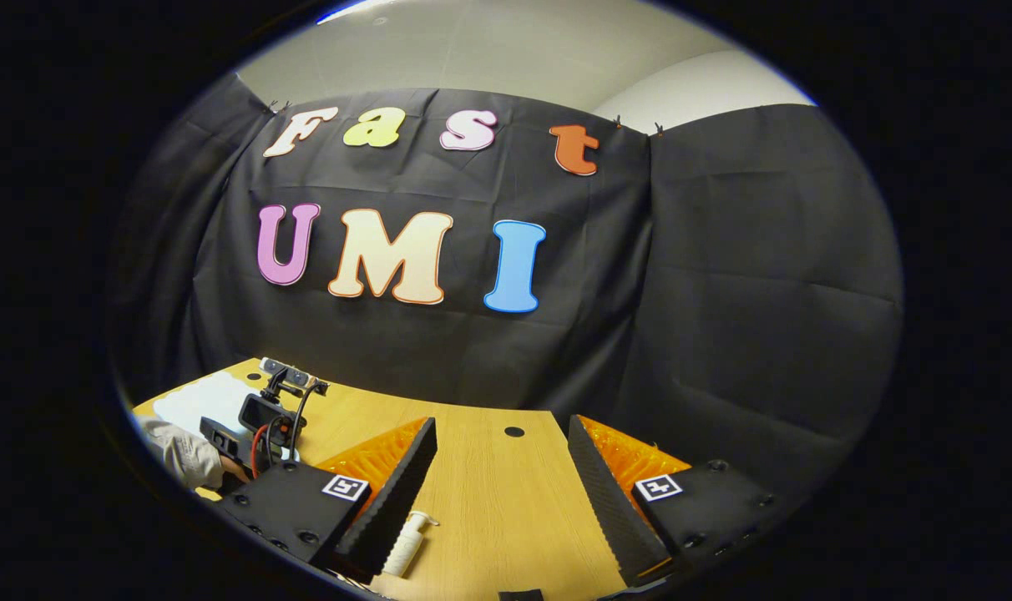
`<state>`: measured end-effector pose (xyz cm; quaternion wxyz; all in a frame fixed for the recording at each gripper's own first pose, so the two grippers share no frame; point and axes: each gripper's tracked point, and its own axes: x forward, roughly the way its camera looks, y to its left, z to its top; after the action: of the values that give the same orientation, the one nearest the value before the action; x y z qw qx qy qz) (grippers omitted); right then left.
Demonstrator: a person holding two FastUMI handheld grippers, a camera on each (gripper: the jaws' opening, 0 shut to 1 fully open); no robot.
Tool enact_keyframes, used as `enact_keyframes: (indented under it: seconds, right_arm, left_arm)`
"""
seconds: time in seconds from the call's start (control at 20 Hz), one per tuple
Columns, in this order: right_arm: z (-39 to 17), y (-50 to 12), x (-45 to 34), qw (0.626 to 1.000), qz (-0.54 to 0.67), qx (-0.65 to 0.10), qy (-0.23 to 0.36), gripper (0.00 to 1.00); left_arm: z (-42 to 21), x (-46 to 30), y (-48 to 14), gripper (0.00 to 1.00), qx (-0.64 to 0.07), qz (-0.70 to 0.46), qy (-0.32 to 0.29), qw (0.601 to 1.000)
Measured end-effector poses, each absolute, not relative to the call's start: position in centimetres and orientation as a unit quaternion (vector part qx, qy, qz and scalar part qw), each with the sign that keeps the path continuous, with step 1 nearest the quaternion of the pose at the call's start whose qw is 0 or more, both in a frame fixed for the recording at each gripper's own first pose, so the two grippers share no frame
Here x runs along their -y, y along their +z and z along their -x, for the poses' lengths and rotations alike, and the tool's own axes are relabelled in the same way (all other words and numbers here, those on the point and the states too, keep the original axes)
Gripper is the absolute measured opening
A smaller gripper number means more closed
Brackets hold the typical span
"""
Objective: First open the suitcase, pack the skin care products into it, and then close the suitcase.
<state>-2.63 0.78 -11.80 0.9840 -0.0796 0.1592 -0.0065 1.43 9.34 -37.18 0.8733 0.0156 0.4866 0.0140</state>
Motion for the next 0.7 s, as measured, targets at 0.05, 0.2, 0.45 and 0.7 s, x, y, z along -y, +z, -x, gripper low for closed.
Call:
enact_keyframes:
  seconds: [0.05, 0.2, 0.45, 0.7]
  right_arm:
    - [2.6, -11.8, -0.8, 0.984, 0.081, -0.159, -0.006, 1.0]
    - [2.6, -11.9, -1.0, 0.984, 0.081, -0.158, -0.001, 1.0]
    - [2.6, -12.5, -1.2, 0.984, 0.073, -0.162, 0.006, 1.0]
    - [2.8, -12.5, -1.4, 0.985, 0.068, -0.158, 0.014, 1.0]
  left_arm:
    - [-1.2, -9.2, -36.9, 0.89, -0.489, -0.017, 0.011, 0.872]
    - [-1.4, -10.1, -36.6, 0.77, -0.483, -0.021, 0.013, 0.875]
    - [-1.7, -11.0, -35.6, 0.42, -0.48, -0.002, 0.023, 0.877]
    - [-1.5, -11.7, -35.9, 0.08, -0.491, 0.014, 0.022, 0.871]
